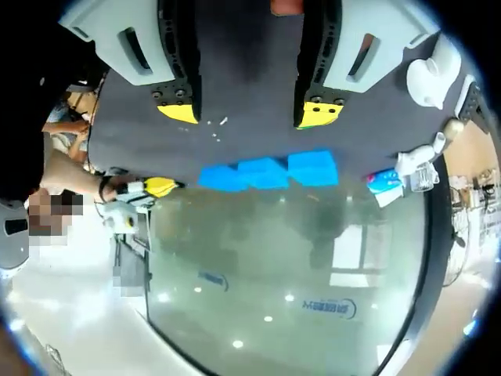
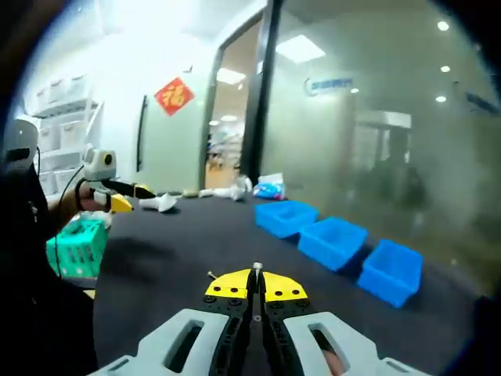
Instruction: Sort the screws, nuts, and washers into the corresponding bins
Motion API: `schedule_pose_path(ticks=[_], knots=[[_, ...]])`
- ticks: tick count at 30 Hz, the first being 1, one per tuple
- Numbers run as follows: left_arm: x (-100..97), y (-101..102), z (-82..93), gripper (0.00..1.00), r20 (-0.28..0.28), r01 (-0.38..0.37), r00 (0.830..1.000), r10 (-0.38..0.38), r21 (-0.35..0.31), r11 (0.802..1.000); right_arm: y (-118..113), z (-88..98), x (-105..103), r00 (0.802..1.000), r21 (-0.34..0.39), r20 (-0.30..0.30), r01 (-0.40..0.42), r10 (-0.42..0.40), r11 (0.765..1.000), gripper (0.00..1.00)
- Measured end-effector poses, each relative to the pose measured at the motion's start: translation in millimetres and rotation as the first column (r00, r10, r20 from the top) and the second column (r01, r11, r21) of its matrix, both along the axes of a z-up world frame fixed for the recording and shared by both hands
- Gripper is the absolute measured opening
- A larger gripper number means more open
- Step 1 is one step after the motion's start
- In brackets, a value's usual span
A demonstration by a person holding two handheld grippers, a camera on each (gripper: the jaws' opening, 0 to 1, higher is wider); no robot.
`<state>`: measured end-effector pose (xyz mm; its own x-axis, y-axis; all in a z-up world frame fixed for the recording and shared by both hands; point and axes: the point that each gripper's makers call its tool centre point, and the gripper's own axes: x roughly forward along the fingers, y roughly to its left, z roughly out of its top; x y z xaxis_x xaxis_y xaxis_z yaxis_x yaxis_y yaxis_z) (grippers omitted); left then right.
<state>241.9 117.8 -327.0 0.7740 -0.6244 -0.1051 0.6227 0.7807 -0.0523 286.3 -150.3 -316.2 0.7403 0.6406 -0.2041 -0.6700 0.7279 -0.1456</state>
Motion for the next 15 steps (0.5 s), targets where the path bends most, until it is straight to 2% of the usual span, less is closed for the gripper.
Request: schedule_pose_path(ticks=[2,4,6,11,12,15], knots=[[-0.1,-3,0.8,0.46,0.003,0.007,1.0,-0.007,0.003,1.0,-16,9.2,-5,0.995,0.045,0.052,0.082,-0.084,0.996,0.01],[-0.7,-5,0.9,0.46,0.005,0.015,1.0,-0.015,0.005,1.0,-35,12.8,-7,0.98,0.056,0.094,0.168,-0.172,0.984,0.01],[-1.1,-7,0.8,0.46,0.005,0.018,1.0,-0.018,0.004,1.0,-44,12.8,-15,0.977,0.099,0.086,0.187,-0.195,0.977,0.01],[-1.4,-7,1.5,0.46,0.008,0.018,1.0,-0.018,0.004,1.0,-68,8.4,-28,0.951,0.096,0.114,0.278,-0.288,0.956,0.01],[-1.1,-7,2.0,0.46,0.01,0.015,1.0,-0.015,0.005,1.0,-73,10.9,-29,0.941,0.114,0.121,0.302,-0.315,0.946,0.01],[-0.6,-6,2.7,0.46,0.013,0.008,1.0,-0.008,0.009,1.0,-80,14.0,-34,0.932,0.146,0.113,0.327,-0.344,0.934,0.01]])
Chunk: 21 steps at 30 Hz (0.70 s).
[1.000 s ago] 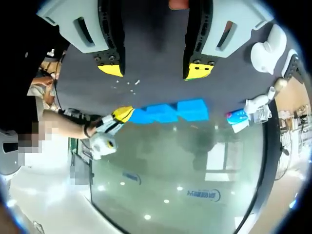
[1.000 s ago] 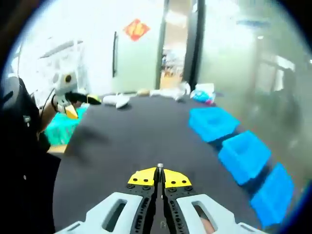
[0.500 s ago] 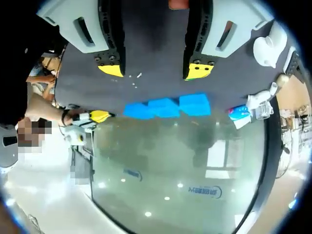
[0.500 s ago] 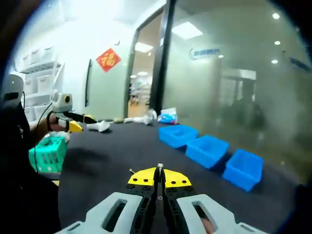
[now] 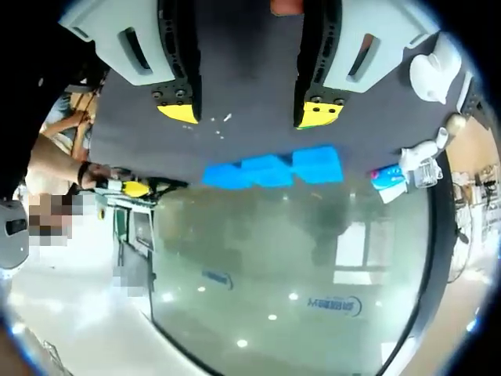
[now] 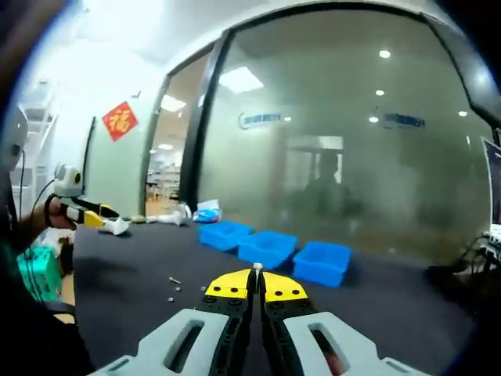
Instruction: Sort the screws, nuts, and washers into the corresponding bins
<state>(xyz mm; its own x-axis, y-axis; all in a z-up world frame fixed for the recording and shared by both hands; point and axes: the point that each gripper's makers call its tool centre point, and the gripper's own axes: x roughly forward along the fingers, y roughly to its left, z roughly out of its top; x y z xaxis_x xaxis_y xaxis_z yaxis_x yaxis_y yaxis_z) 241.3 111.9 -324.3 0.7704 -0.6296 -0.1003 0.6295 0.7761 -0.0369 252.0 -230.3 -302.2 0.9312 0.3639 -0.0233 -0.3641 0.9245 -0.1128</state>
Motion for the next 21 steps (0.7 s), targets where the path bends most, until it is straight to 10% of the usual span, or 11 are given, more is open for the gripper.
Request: schedule_pose_path(ticks=[8,21], knots=[[-1.6,-1,0.2,0.46,0.001,0.002,1.0,-0.002,-0.004,1.0,-11,8.0,16,0.999,0.01,0.013,0.032,-0.032,0.999,0.01],[-0.7,5,-0.2,0.46,0.003,-0.011,1.0,0.011,-0.006,1.0,-20,17.9,99,0.999,0.004,-0.007,0.038,-0.038,0.999,0.01]])
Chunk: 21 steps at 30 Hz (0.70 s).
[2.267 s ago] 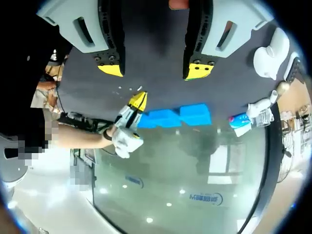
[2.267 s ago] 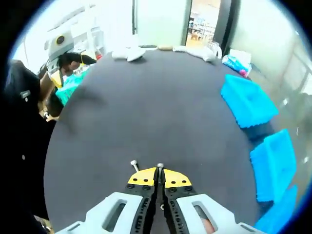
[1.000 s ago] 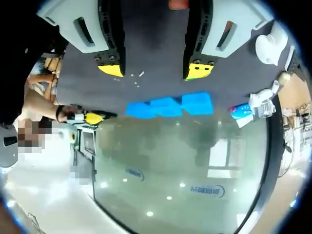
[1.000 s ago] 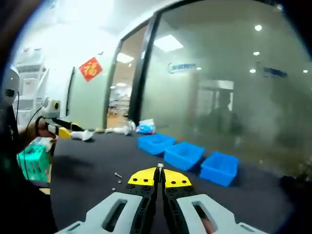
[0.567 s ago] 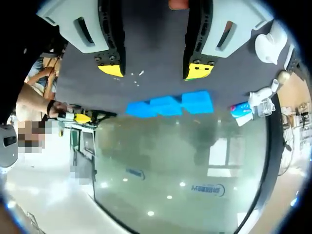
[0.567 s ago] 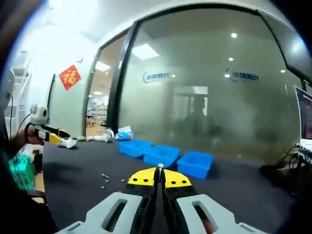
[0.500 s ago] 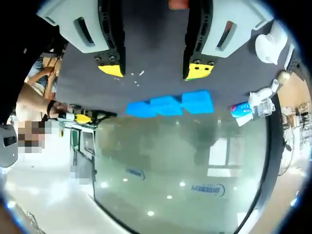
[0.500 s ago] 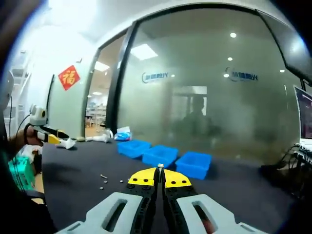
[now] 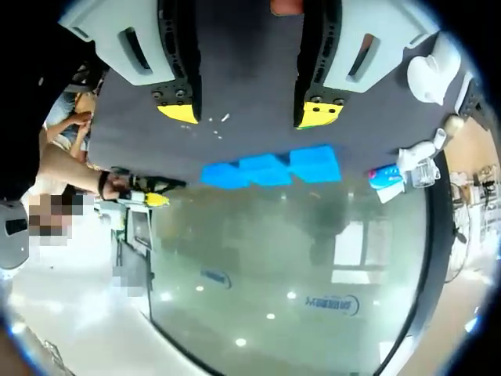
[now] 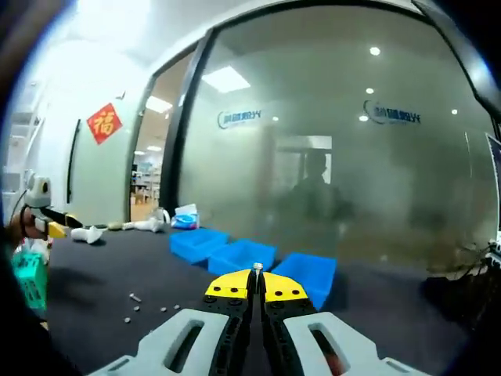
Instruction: Sort the screws, nuts, and washers into the corresponding bins
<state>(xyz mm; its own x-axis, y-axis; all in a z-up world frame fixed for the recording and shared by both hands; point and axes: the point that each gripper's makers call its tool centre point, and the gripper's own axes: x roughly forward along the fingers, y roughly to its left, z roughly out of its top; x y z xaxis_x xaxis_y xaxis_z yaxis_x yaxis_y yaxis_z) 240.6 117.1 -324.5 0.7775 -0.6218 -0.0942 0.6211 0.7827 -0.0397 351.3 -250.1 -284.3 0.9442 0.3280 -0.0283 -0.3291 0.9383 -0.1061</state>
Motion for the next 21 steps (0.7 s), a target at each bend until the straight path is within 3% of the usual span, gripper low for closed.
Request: schedule_pose_path(ticks=[12,16,21], knots=[[4.6,2,-3.0,0.46,-0.007,-0.003,1.0,0.003,0.001,1.0,6,9.5,71,0.999,-0.039,-0.032,0.025,-0.026,0.999,0.01],[5.4,1,-5.3,0.46,-0.011,-0.002,1.0,0.002,-0.004,1.0,2,-0.5,96,0.996,-0.103,-0.069,0.044,-0.051,0.994,0.01],[4.7,4,-5.5,0.46,-0.008,-0.009,1.0,0.009,-0.013,1.0,-8,-16.4,126,0.987,-0.096,-0.143,0.056,-0.07,0.994,0.01]])
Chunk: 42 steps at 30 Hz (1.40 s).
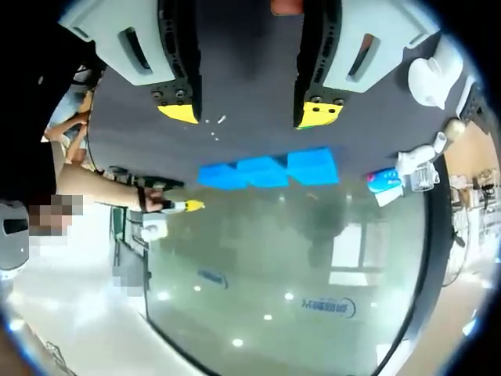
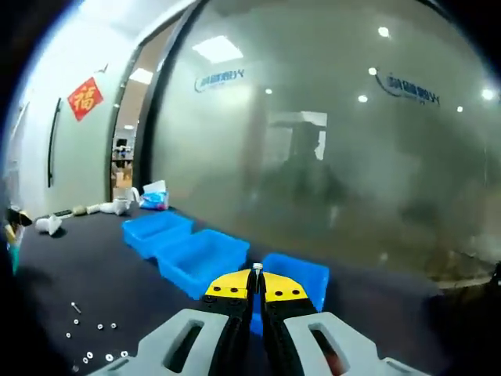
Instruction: Sort the screws, nuts, and washers into the corresponding bins
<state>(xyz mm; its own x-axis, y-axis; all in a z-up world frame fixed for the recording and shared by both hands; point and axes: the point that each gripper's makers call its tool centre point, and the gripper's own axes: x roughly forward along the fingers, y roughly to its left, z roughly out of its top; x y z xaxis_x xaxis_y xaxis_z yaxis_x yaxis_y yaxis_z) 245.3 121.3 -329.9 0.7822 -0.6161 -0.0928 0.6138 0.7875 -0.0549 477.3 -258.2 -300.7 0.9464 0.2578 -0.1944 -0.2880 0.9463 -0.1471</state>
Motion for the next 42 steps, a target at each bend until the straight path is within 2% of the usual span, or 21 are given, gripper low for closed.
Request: schedule_pose_path(ticks=[4,8,13,14,15,19,24,26,30,33,35,42], knots=[[1.2,3,-1.4,0.46,-0.003,-0.009,1.0,0.009,-0.001,1.0,-3,-1.7,15,1.0,-0.017,-0.017,0.02,-0.02,1.0,0.01],[1.3,2,-0.5,0.46,-0.002,-0.009,1.0,0.009,-0.002,1.0,0,-3.1,29,0.999,0.004,-0.039,0.025,-0.025,1.0,0.01],[0.6,2,1.4,0.46,0.003,-0.01,1.0,0.01,-0.001,1.0,4,-8.7,40,0.998,-0.032,-0.051,0.036,-0.038,0.999,0.02],[0.4,2,1.5,0.46,0.003,-0.011,1.0,0.011,0.0,1.0,2,-11.4,40,0.998,-0.076,-0.052,0.038,-0.042,0.996,0.02],[0.0,2,1.9,0.46,0.004,-0.012,1.0,0.012,0.0,1.0,2,-13.8,40,0.998,-0.083,-0.052,0.037,-0.042,0.996,0.02],[-1.5,4,2.5,0.46,0.005,-0.014,1.0,0.014,0.001,1.0,0,-20.4,40,0.996,-0.061,-0.074,0.043,-0.047,0.997,0.02],[-2.7,1,3.7,0.46,0.007,-0.008,1.0,0.008,-0.001,1.0,-2,-19.8,40,0.996,-0.05,-0.066,0.053,-0.057,0.997,0.02],[-3.0,0,3.5,0.46,0.006,-0.006,1.0,0.006,0.002,1.0,-3,-17.4,40,0.997,-0.07,-0.045,0.053,-0.056,0.996,0.04],[-3.9,-2,4.1,0.46,0.006,-0.002,1.0,0.002,0.002,1.0,-1,-14.6,38,0.999,-0.078,-0.023,0.034,-0.035,0.996,0.29],[-3.9,-2,4.1,0.46,0.005,-0.001,1.0,0.001,0.003,1.0,-3,-12.7,33,0.999,-0.077,-0.008,0.032,-0.033,0.997,0.32],[-4.0,-2,4.5,0.46,0.006,-0.001,1.0,0.0,0.005,1.0,-2,-11.0,28,1.0,-0.051,-0.005,0.027,-0.027,0.998,0.33],[-4.2,-4,5.7,0.46,0.008,0.002,1.0,-0.002,0.007,1.0,-1,-6.7,3,1.0,-0.024,0.013,0.002,-0.001,1.0,0.35]])
